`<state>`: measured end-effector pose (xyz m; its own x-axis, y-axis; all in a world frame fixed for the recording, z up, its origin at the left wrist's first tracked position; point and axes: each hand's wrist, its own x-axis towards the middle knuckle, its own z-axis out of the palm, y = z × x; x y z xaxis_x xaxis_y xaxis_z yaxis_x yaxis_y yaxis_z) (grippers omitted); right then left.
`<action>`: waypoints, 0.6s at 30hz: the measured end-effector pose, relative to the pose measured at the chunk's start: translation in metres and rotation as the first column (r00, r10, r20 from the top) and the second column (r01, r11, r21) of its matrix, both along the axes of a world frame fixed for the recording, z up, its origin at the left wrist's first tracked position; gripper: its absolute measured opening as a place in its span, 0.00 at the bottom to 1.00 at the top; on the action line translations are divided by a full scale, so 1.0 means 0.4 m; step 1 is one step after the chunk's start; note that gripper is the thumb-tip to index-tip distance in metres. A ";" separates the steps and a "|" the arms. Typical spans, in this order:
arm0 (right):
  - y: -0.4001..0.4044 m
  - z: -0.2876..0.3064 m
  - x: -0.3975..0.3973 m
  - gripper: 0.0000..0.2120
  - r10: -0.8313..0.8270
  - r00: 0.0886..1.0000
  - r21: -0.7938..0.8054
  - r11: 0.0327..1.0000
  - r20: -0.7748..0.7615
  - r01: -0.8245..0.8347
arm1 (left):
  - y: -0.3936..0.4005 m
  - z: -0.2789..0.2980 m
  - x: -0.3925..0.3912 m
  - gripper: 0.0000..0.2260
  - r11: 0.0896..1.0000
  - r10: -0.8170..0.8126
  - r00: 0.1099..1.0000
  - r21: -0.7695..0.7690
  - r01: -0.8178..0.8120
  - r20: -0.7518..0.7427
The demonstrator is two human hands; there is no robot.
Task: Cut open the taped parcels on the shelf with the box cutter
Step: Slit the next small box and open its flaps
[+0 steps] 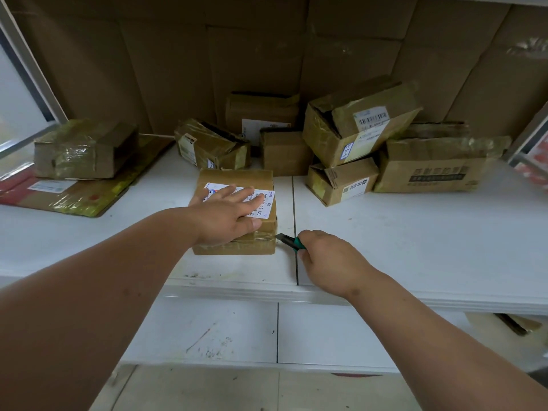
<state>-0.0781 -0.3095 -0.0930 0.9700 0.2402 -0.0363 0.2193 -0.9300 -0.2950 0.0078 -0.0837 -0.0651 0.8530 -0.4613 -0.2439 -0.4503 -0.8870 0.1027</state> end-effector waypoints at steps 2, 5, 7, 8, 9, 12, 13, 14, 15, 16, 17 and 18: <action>0.000 -0.007 0.001 0.04 -0.006 1.000 0.003 1.000 -0.004 0.006 | -0.001 -0.001 0.001 0.26 1.000 0.000 1.000 0.000 0.000 0.000; 0.000 -0.021 -0.002 0.05 -0.001 1.000 -0.040 0.999 -0.006 0.000 | -0.001 -0.002 0.001 0.26 1.000 0.002 1.000 -0.005 -0.002 -0.005; 0.001 -0.028 -0.002 0.05 -0.002 1.000 -0.057 0.998 0.007 0.003 | -0.001 -0.002 0.002 0.26 1.000 0.001 1.000 -0.004 -0.001 -0.006; 0.002 -0.030 -0.001 0.05 -0.003 1.000 -0.062 0.998 0.014 0.003 | -0.001 -0.002 0.002 0.26 1.000 0.002 1.000 -0.002 -0.002 -0.004; 0.002 -0.030 -0.001 0.05 -0.003 1.000 -0.063 0.998 0.018 0.004 | -0.001 -0.002 0.002 0.26 1.000 0.001 1.000 0.000 -0.001 -0.002; 0.000 -0.030 0.002 0.05 -0.007 1.000 -0.038 0.999 0.011 0.008 | -0.001 -0.001 0.001 0.26 1.000 0.004 1.000 0.003 -0.004 -0.001; -0.002 -0.031 0.001 0.05 -0.012 1.000 -0.020 1.000 0.007 0.012 | -0.001 -0.001 0.001 0.26 1.000 0.004 1.000 0.002 -0.004 -0.002; -0.003 -0.031 0.002 0.05 -0.021 1.000 0.006 1.000 0.002 0.021 | -0.001 -0.001 0.001 0.26 1.000 0.004 1.000 0.000 -0.004 -0.002; -0.004 -0.032 0.003 0.04 -0.031 1.000 0.030 0.999 -0.005 0.031 | -0.001 -0.001 0.001 0.26 1.000 0.004 1.000 -0.002 -0.004 -0.003; -0.005 -0.031 0.005 0.04 -0.036 0.999 0.037 0.999 -0.009 0.036 | -0.002 -0.001 0.001 0.26 1.000 0.002 1.000 -0.002 -0.002 -0.004; -0.004 -0.031 0.007 0.04 -0.032 0.999 0.026 0.999 -0.009 0.033 | -0.002 -0.001 0.001 0.26 1.000 0.001 1.000 0.001 -0.001 -0.003; -0.004 -0.031 0.010 0.04 -0.025 1.000 0.012 1.000 -0.009 0.026 | -0.002 -0.001 0.000 0.26 1.000 0.001 1.000 0.003 -0.001 -0.002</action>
<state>-0.0743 -0.3112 -0.1053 0.9755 0.2159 -0.0424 0.1928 -0.9317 -0.3079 0.0078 -0.0845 -0.0655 0.8527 -0.4600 -0.2474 -0.4496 -0.8875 0.1006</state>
